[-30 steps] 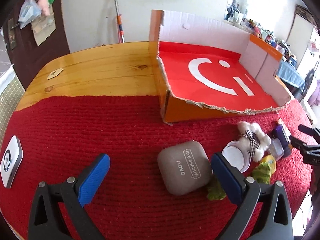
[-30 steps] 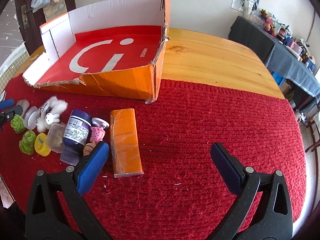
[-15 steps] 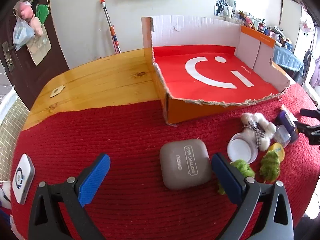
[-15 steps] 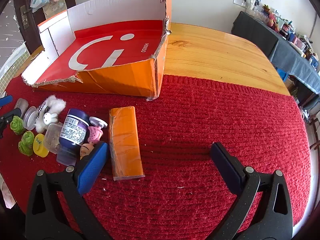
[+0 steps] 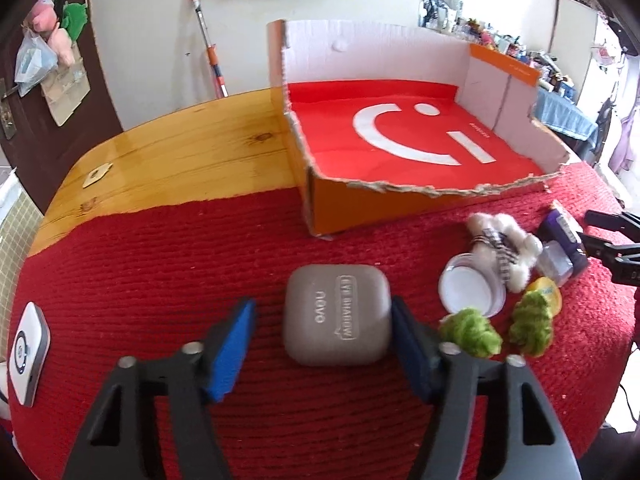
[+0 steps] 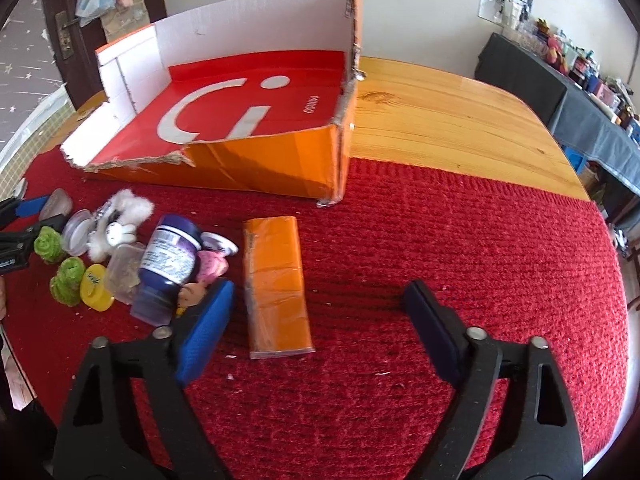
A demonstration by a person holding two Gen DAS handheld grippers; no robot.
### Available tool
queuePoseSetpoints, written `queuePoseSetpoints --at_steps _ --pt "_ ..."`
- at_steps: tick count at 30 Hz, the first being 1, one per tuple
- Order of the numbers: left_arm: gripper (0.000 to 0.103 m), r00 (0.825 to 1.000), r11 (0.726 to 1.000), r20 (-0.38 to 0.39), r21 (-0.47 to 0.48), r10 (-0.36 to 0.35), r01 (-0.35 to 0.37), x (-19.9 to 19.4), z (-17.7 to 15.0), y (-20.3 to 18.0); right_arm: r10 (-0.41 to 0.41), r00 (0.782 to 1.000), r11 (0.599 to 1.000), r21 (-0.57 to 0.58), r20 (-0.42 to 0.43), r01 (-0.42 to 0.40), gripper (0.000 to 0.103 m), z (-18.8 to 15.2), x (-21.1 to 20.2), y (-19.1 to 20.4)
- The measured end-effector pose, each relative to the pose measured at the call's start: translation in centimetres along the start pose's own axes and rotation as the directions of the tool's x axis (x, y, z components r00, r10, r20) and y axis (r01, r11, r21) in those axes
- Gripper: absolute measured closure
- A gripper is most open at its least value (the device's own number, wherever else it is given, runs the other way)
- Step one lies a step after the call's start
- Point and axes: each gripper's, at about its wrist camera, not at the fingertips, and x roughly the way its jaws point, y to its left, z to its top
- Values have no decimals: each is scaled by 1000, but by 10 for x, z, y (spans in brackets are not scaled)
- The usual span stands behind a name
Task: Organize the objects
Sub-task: 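Close the right tool on the orange packet while the left tool closes on the grey case, then carry the orange packet with the right tool into the box while the left tool carries the grey case in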
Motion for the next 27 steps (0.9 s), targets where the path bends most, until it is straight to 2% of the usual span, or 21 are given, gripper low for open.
queuePoseSetpoints --at_steps 1,2,5,12,27 --pt "48 999 997 6 -60 39 -39 -1 -1 -2 5 1000 1000 -3 8 -5 33 0 -1 1" --pt "51 999 998 11 -58 32 -31 -2 -1 -3 9 1000 1000 -10 17 -9 47 -1 -2 3" --pt "51 999 998 29 -59 39 -37 -4 -5 -6 45 998 999 -21 38 -44 75 -3 -6 7" --pt "51 999 997 41 -75 15 -12 -14 -9 -10 77 994 997 -6 83 -77 75 -5 -20 7" --pt "51 982 997 184 -75 45 -31 -67 13 -11 102 977 994 -66 187 -91 75 14 -59 21"
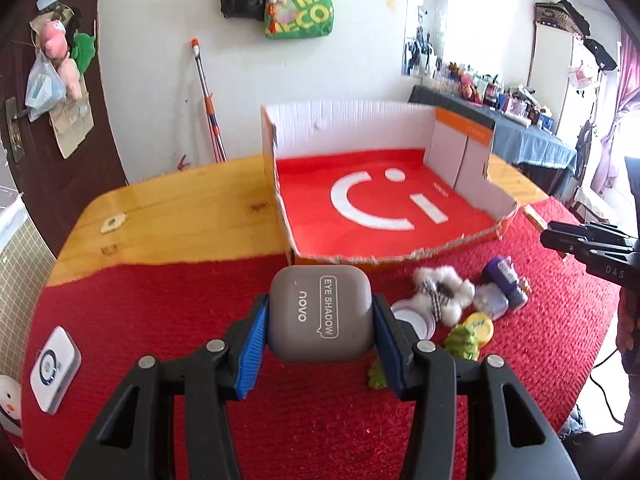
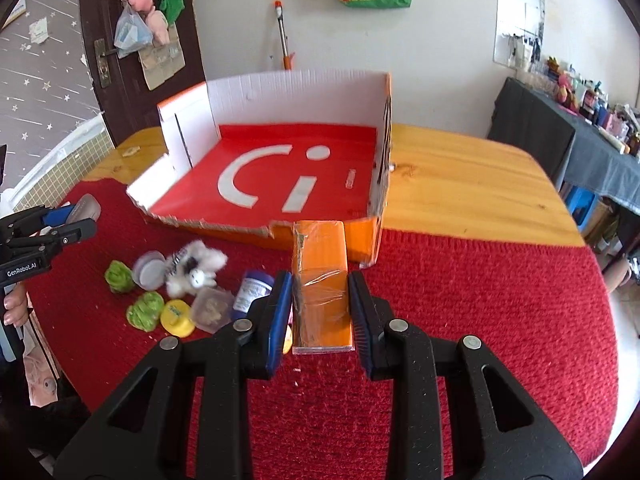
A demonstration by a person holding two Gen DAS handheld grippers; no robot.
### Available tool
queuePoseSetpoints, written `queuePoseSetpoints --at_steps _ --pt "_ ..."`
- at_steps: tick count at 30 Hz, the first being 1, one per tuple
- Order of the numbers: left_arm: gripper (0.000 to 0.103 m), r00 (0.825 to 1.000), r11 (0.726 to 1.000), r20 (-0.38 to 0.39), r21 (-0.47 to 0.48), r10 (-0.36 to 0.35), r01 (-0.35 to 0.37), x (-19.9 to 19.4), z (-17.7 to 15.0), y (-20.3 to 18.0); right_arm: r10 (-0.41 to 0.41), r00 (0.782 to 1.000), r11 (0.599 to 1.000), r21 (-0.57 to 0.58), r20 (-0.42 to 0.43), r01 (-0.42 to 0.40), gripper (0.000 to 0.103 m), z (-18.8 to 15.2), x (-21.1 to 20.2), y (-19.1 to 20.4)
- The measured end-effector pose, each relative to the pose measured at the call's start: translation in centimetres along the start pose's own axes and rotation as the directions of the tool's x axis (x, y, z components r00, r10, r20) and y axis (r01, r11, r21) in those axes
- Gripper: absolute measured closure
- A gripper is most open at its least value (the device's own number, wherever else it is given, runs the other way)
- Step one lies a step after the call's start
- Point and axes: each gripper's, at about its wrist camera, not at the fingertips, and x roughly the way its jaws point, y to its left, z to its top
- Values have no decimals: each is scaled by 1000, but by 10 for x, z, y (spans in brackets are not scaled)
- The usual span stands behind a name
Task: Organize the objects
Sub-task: 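Carry the orange packet with the right tool into the box while the left tool carries the grey case in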
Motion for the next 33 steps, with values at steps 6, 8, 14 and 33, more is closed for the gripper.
queuePoseSetpoints --at_steps 6,8,14,33 --pt "51 1000 1000 23 -10 3 -2 -3 13 3 -3 999 1000 -14 37 4 75 17 -6 0" --pt "51 1000 1000 25 -4 7 -7 -1 19 2 2 999 1000 -11 43 -2 75 25 -6 -2" --pt "51 1000 1000 4 10 -17 17 14 43 2 16 999 999 -31 46 -14 75 53 3 -1" --pt "51 962 992 -273 124 9 25 114 78 -17 20 972 995 -93 -236 -43 75 95 101 -1"
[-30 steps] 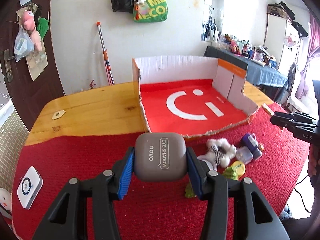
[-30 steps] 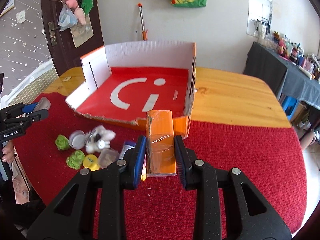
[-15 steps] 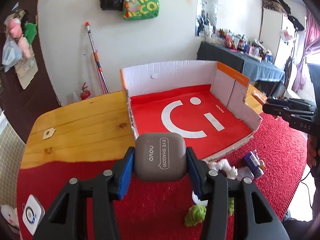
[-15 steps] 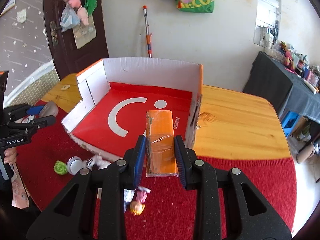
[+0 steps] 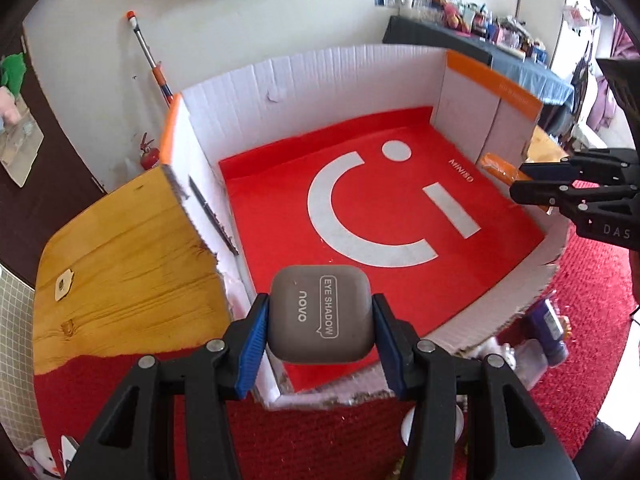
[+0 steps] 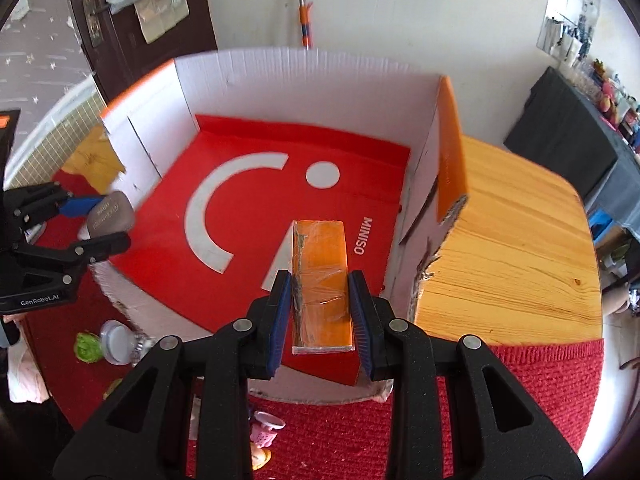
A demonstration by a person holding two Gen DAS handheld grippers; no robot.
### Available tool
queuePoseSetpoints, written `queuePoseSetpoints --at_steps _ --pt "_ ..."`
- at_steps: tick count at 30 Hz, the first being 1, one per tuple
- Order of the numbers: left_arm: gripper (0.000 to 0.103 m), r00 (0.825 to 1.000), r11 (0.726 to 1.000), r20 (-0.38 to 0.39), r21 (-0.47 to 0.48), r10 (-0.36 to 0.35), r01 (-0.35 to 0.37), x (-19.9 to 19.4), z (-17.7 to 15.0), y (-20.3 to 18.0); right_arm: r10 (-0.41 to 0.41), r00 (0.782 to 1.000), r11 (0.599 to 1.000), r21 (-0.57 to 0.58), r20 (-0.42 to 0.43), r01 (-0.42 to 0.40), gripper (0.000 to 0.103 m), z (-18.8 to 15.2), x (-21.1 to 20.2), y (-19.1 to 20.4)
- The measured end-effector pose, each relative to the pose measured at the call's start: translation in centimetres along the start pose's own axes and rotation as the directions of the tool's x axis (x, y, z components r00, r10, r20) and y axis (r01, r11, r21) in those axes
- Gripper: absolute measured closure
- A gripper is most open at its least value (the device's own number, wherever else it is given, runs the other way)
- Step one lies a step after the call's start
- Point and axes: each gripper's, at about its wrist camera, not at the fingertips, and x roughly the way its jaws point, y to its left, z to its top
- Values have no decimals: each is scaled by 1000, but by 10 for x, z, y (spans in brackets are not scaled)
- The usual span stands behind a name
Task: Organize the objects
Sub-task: 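Carry the orange packet with the right tool into the box while the left tool carries the grey case in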
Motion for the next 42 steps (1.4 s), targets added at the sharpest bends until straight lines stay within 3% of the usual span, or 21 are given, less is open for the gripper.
queuePoseSetpoints --at_steps 10,19,27,42 --pt "51 996 998 -87 63 6 -1 22 4 -3 -28 992 998 -56 -125 21 75 -2 32 4" --pt "51 991 992 -129 129 22 -5 31 6 -10 -54 987 995 -94 -152 40 75 -4 37 9" --pt "51 982 989 -190 142 -14 41 35 13 -5 -56 983 993 -109 -176 37 75 -7 37 11" --pt "51 980 991 -198 124 -23 49 27 13 1 -69 982 990 -131 -176 46 75 -21 32 18"
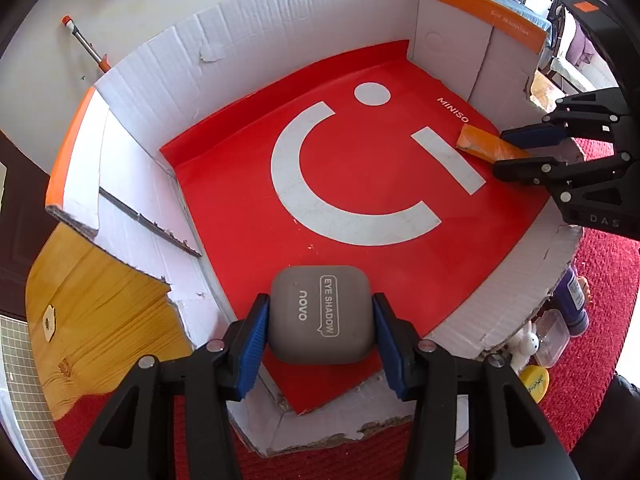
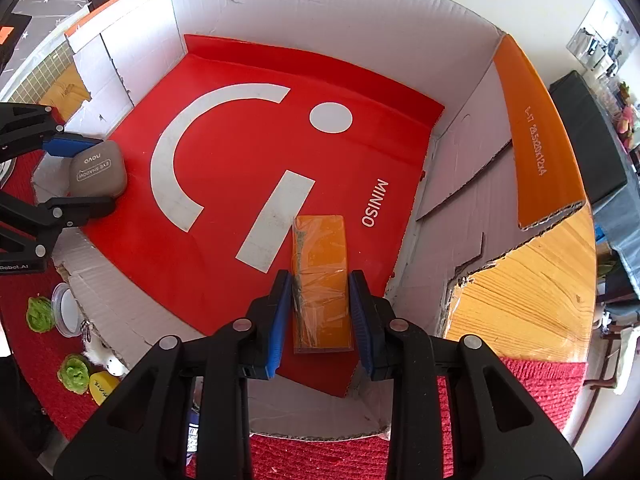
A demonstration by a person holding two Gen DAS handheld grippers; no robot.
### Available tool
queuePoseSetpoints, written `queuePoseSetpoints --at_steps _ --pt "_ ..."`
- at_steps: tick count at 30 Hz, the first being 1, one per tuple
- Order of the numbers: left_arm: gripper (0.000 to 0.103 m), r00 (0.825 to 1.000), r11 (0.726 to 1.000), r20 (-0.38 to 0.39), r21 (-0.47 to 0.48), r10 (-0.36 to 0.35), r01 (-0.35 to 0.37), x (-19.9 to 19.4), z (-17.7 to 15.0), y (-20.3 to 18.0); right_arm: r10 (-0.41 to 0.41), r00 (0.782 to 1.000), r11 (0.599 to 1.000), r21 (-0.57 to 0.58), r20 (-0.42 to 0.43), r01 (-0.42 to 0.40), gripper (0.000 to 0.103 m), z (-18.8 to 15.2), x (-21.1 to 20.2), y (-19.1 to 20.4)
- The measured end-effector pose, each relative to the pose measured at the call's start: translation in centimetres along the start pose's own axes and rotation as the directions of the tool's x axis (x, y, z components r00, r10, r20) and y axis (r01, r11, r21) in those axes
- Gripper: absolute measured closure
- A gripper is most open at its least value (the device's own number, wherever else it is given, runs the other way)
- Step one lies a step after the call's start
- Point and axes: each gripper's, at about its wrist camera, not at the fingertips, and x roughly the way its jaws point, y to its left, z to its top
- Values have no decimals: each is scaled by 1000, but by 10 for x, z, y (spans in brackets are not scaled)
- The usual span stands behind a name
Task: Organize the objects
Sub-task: 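Carry the orange packet with the right tool into the box while the left tool carries the grey case in, then open the right tool to release the packet while the left tool releases the grey case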
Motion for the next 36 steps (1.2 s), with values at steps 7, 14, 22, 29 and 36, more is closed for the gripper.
queuePoseSetpoints --at_steps 7,14,22,29,36 --pt "49 1000 1000 0 -12 -2 2 -5 -1 1 -7 1000 1000 5 -5 7 75 -6 -2 4" --pt "49 1000 1000 3 -31 -2 2 -7 -7 -4 -11 1000 1000 14 -7 11 74 -13 -6 7" --pt "45 999 996 23 -81 -25 26 -20 -16 1 -16 1000 1000 21 -2 16 74 -24 -14 11" --pt "45 997 994 78 -100 -26 34 -41 -24 2 -15 999 1000 19 41 14 43 -33 -32 21" --pt "32 984 990 175 -144 16 9 -51 -8 1 -16 994 999 40 107 12 42 -45 -62 27"
